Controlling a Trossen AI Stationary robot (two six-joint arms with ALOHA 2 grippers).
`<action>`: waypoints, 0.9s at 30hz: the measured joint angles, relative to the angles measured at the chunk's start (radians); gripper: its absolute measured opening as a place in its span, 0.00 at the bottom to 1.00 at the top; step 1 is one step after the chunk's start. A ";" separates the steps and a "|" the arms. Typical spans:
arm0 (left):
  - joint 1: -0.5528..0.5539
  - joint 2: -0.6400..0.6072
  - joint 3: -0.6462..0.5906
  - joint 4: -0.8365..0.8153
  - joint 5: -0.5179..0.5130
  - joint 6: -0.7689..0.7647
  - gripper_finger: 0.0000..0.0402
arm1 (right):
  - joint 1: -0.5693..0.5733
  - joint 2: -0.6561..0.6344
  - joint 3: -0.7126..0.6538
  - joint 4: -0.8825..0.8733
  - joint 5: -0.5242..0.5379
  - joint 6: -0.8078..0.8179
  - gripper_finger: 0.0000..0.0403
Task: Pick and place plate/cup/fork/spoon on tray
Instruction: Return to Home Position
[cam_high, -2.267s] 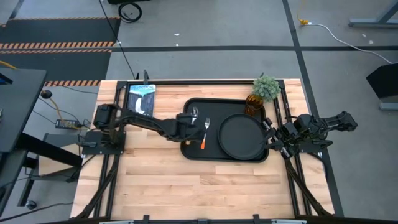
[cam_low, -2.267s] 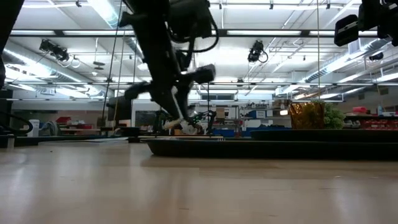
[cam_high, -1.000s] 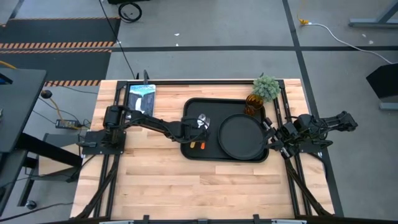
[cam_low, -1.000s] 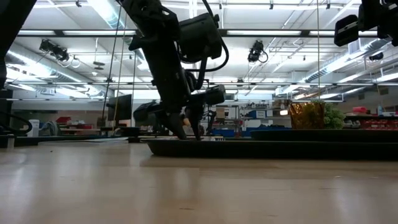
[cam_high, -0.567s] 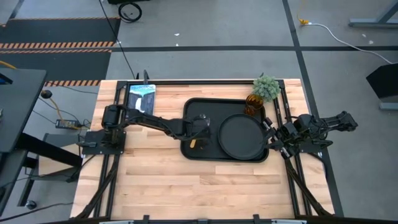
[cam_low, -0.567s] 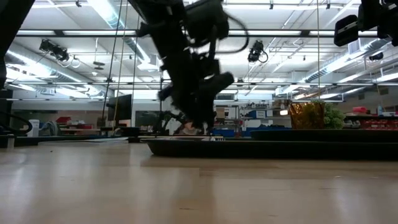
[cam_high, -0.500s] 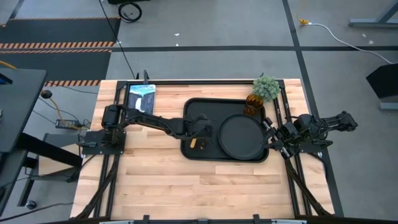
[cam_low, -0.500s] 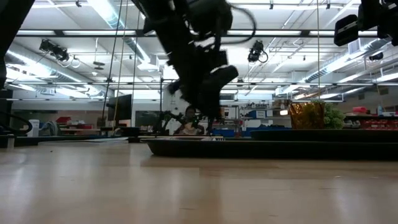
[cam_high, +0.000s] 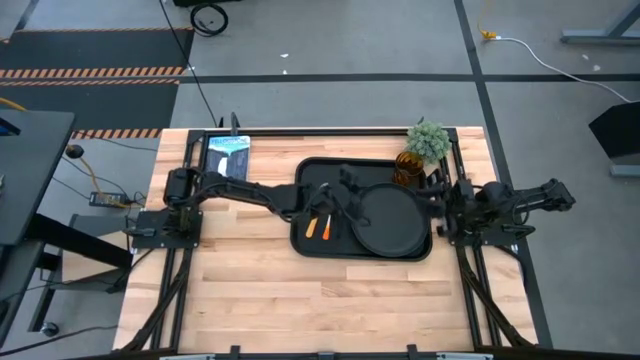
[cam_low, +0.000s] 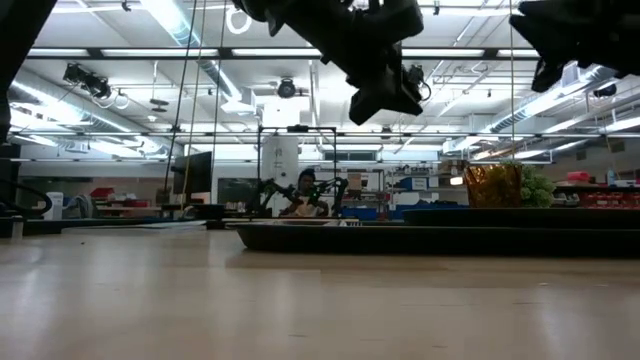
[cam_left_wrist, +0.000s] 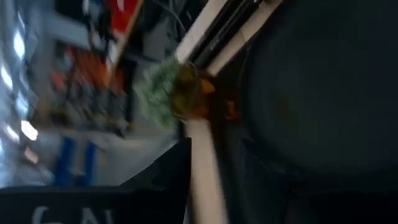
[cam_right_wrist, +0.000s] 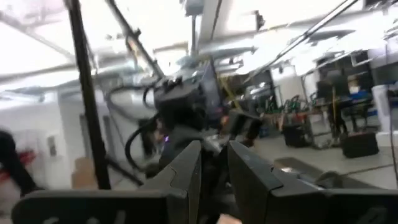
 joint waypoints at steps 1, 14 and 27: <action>0.002 0.000 0.000 0.013 0.006 0.066 0.35 | 0.000 0.000 0.001 0.019 0.009 0.004 0.22; -0.003 -0.192 -0.001 -0.269 0.019 0.048 0.35 | 0.001 -0.001 0.065 -0.144 -0.058 0.011 0.22; 0.122 -0.443 -0.002 -0.650 0.577 -0.465 0.35 | 0.001 0.000 0.025 -0.187 0.001 0.075 0.22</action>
